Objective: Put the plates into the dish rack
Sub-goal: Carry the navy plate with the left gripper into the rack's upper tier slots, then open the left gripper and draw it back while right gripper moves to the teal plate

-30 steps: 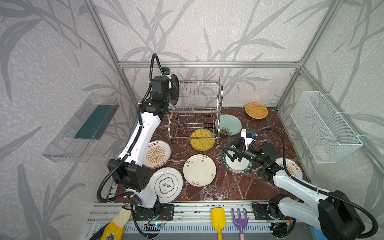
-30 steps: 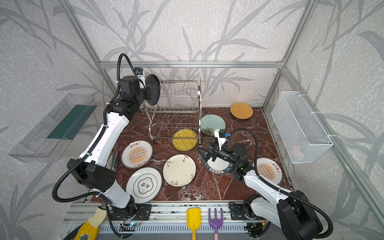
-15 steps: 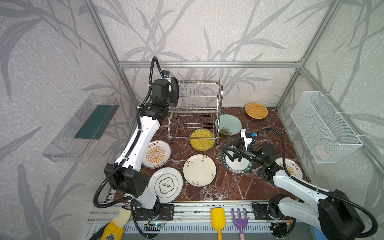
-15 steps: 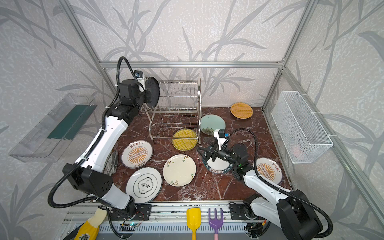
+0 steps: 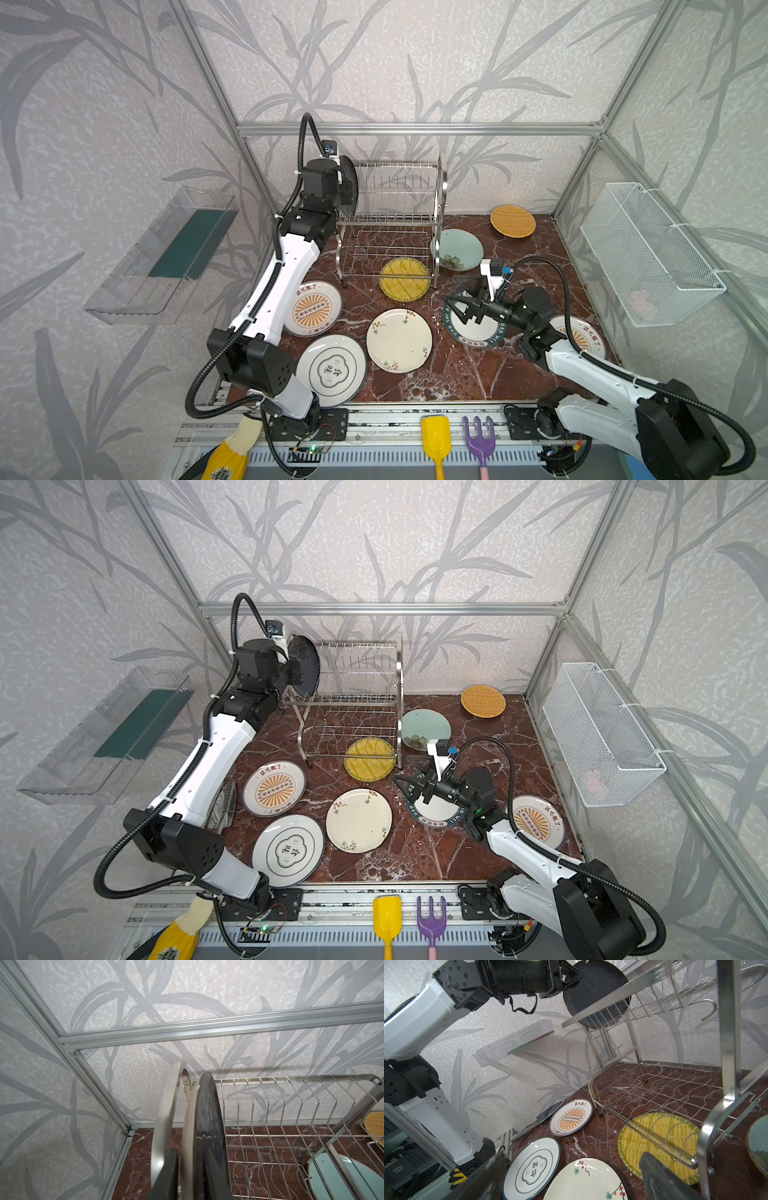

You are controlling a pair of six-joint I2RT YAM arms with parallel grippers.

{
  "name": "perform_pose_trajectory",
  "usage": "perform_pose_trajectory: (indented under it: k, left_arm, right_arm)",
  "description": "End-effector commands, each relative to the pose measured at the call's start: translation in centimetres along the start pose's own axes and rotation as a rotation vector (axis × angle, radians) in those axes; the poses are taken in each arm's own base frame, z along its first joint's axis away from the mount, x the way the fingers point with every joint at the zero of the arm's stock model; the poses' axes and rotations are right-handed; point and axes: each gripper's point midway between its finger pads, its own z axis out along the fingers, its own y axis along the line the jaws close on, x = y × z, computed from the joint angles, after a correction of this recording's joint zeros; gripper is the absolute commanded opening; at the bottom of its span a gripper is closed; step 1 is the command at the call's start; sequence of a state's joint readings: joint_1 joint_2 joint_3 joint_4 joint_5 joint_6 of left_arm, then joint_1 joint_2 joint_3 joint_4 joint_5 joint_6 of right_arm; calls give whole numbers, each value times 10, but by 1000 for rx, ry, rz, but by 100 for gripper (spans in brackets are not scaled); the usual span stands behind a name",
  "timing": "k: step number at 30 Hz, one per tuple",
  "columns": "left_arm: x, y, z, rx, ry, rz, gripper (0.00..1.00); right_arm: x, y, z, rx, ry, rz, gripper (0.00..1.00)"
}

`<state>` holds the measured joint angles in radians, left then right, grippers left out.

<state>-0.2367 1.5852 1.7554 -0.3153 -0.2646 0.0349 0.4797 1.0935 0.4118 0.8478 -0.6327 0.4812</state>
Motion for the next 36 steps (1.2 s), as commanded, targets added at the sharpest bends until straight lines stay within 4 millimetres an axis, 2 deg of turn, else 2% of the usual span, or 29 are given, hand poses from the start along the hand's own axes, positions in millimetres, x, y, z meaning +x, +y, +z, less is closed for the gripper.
perform_pose_trajectory:
  k: [1,5,10,11,13,14,15,20,25,28,33,36]
  left_arm:
    - [-32,12,-23,-28,-96,-16,26]
    - [-38,14,-26,-34,-103,-20,29]
    - [-47,17,-32,-34,-115,-50,41]
    - [-49,18,-34,-36,-114,-63,46]
    - [-55,19,-42,-19,-117,-92,64]
    - [-58,18,-47,-2,-124,-108,77]
    - [-62,17,-54,16,-134,-130,97]
    - [-71,7,-86,155,-138,-250,99]
    - [-71,-20,-134,407,-126,-388,99]
    - [-58,-35,-166,550,-82,-447,99]
    - [-24,-57,-217,776,8,-523,99]
    - [2,-70,-239,893,65,-543,99]
  right_arm:
    - [-18,10,2,-23,-42,-44,99]
    - [-18,10,1,-25,-42,-43,99]
    - [-18,9,1,-15,-43,-45,99]
    - [-17,9,1,-13,-42,-45,99]
    - [-17,8,1,-10,-42,-43,99]
    - [-17,7,1,-7,-42,-43,99]
    - [-17,7,1,-5,-42,-42,99]
    - [-18,6,0,8,-43,-44,99]
    - [-16,2,0,28,-44,-41,99]
    - [-17,0,-1,39,-51,-33,99]
    - [-22,-8,-1,88,-67,0,99]
    - [-26,-9,1,100,-56,15,99]
